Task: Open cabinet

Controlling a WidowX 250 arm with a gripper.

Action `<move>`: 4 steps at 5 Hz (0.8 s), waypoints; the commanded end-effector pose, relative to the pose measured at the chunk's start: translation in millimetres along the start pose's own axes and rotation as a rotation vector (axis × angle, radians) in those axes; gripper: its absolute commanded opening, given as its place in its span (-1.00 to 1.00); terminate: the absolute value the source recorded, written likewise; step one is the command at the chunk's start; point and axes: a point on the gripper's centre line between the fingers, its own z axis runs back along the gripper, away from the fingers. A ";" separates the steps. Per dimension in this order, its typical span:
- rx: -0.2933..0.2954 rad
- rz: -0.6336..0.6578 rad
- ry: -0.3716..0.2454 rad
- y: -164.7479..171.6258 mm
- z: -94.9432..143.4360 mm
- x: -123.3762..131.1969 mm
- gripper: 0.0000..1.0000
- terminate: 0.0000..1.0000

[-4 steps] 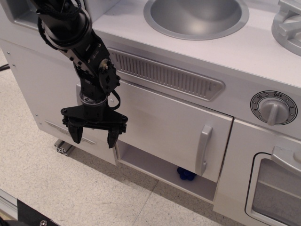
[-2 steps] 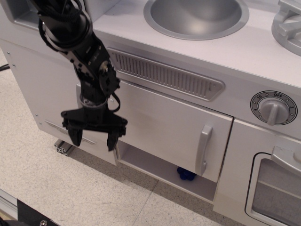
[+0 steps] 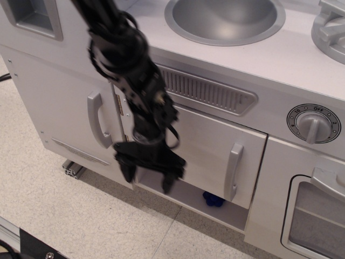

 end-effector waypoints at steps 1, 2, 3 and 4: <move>-0.060 -0.092 -0.146 -55.6 35.0 8.4 1.00 -1.00; -0.065 -0.104 -0.124 -76.3 34.6 10.3 1.00 -1.00; -0.073 -0.120 -0.157 -91.6 33.2 16.9 1.00 -1.00; -0.106 -0.140 -0.189 -101.4 34.0 23.3 1.00 -1.00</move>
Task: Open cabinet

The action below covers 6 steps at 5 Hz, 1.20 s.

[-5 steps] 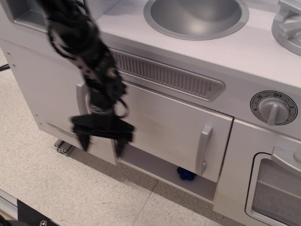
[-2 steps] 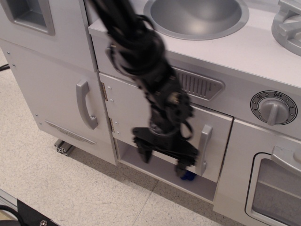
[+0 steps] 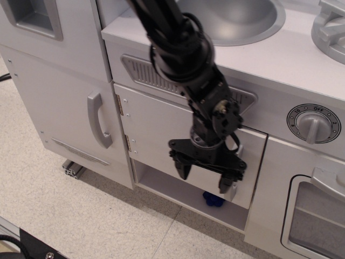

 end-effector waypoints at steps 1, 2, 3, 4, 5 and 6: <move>-0.064 -0.053 -0.097 -16.9 8.7 14.1 1.00 -1.00; -0.063 -0.058 -0.130 -20.8 7.6 15.8 1.00 -1.00; -0.056 -0.051 -0.147 -22.7 4.1 20.8 1.00 -1.00; -0.061 -0.036 -0.150 -24.4 1.5 23.1 -1.00 -1.00; -0.073 -0.028 -0.132 -23.4 2.4 21.0 -1.00 -1.00; -0.072 -0.022 -0.137 -20.7 1.1 16.9 -1.00 -1.00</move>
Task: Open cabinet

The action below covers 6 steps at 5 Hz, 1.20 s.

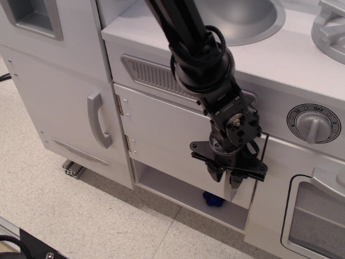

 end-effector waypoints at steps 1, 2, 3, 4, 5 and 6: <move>-0.014 0.000 -0.028 7.7 11.1 -8.1 -1.00 -1.00; -0.013 -0.026 -0.019 19.0 16.7 -27.9 -1.00 -1.00; -0.013 -0.058 -0.005 37.0 27.0 -49.2 -1.00 -1.00; -0.014 -0.065 0.029 54.9 43.3 -58.8 1.00 -1.00; 0.014 -0.094 0.152 64.9 75.1 -47.7 1.00 -1.00; 0.001 -0.131 0.134 60.1 101.3 -30.6 1.00 -1.00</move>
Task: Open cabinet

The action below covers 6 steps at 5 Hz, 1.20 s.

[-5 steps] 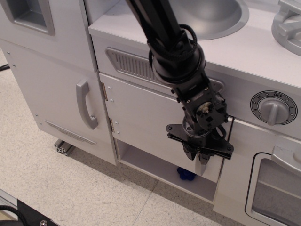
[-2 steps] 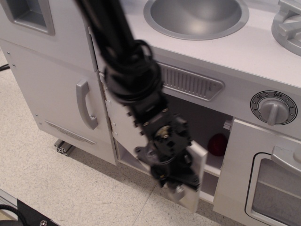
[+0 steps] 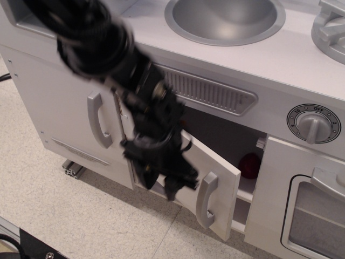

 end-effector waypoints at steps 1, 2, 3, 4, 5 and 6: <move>-0.052 -0.027 -0.083 -17.6 59.6 40.2 1.00 -1.00; -0.040 -0.064 -0.106 -31.4 55.4 53.8 1.00 -1.00; -0.054 -0.098 -0.163 -43.5 44.2 67.9 1.00 -1.00; -0.065 -0.123 -0.206 -57.3 34.7 79.5 1.00 -1.00; -0.120 -0.112 -0.240 -63.8 26.7 83.3 1.00 -1.00; -0.096 -0.107 -0.265 -66.6 21.6 86.5 1.00 -1.00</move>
